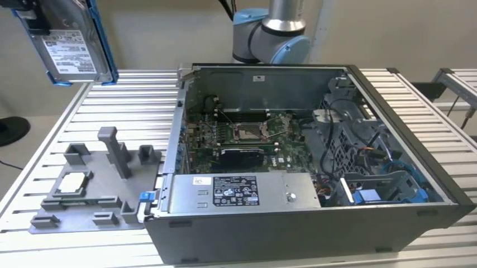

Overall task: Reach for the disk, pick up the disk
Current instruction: 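Pick up the disk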

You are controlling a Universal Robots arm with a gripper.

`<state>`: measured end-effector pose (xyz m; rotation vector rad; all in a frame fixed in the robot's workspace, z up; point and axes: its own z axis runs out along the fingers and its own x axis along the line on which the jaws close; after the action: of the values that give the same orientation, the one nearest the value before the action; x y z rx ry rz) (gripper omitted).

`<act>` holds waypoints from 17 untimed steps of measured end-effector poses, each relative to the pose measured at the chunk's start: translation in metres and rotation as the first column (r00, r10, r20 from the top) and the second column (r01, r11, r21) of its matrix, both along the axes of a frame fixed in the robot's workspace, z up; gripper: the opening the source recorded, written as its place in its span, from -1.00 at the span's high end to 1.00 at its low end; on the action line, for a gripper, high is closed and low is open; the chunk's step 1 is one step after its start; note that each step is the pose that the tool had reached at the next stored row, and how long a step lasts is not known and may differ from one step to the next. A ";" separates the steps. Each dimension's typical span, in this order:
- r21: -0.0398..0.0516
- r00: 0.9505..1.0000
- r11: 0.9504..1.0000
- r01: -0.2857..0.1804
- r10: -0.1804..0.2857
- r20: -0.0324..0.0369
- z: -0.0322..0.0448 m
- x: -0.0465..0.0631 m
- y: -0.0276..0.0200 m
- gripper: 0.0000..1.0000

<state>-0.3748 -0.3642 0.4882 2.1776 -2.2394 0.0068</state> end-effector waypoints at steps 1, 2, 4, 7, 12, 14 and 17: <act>0.000 1.000 1.000 0.000 0.000 0.000 0.0000 0.004 0.0000 1.00; 0.000 1.000 1.000 0.000 0.000 0.000 0.0000 0.007 0.0000 1.00; 0.000 1.000 1.000 0.000 0.000 0.000 0.0000 0.014 0.0000 1.00; 0.000 1.000 1.000 0.000 0.000 0.000 0.0000 0.026 0.0000 1.00; 0.000 1.000 1.000 0.000 0.000 0.000 0.0000 0.049 0.0000 1.00; 0.000 1.000 1.000 0.000 0.000 0.000 0.0000 0.058 0.0000 1.00; 0.000 1.000 1.000 0.000 0.000 0.000 0.0000 0.070 0.0000 1.00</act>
<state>-0.3047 -0.3642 0.4882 2.1775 -2.2395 0.0068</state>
